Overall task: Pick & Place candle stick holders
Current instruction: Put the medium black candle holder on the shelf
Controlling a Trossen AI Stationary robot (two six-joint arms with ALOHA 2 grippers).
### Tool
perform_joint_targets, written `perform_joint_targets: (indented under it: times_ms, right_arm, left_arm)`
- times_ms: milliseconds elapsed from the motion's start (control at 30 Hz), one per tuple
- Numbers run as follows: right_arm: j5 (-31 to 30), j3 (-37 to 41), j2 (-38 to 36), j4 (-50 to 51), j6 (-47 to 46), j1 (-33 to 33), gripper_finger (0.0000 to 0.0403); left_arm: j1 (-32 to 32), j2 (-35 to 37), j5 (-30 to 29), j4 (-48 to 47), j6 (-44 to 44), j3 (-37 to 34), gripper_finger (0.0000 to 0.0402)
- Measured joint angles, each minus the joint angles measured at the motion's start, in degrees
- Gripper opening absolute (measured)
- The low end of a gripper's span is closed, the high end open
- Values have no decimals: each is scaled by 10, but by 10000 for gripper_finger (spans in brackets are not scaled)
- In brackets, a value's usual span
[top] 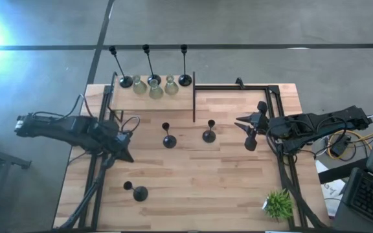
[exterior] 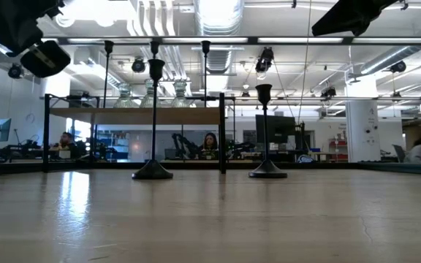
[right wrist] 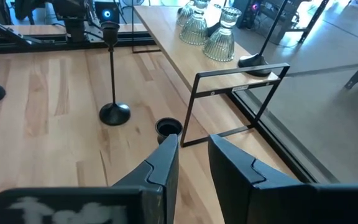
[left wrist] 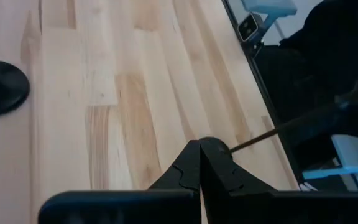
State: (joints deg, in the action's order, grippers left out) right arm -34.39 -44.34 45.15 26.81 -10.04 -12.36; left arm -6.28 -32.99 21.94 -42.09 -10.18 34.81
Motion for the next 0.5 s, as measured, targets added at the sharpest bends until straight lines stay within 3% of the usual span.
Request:
perform_joint_targets:
  times_ms: [167,500]
  right_arm:
    - [4,0,0,-1,-3,0,73]
    - [4,0,0,-4,-1,0,74]
  left_arm:
    - [-2,10,-6,-10,11,-5,1]
    - [-2,23,-120,1,8,-4,2]
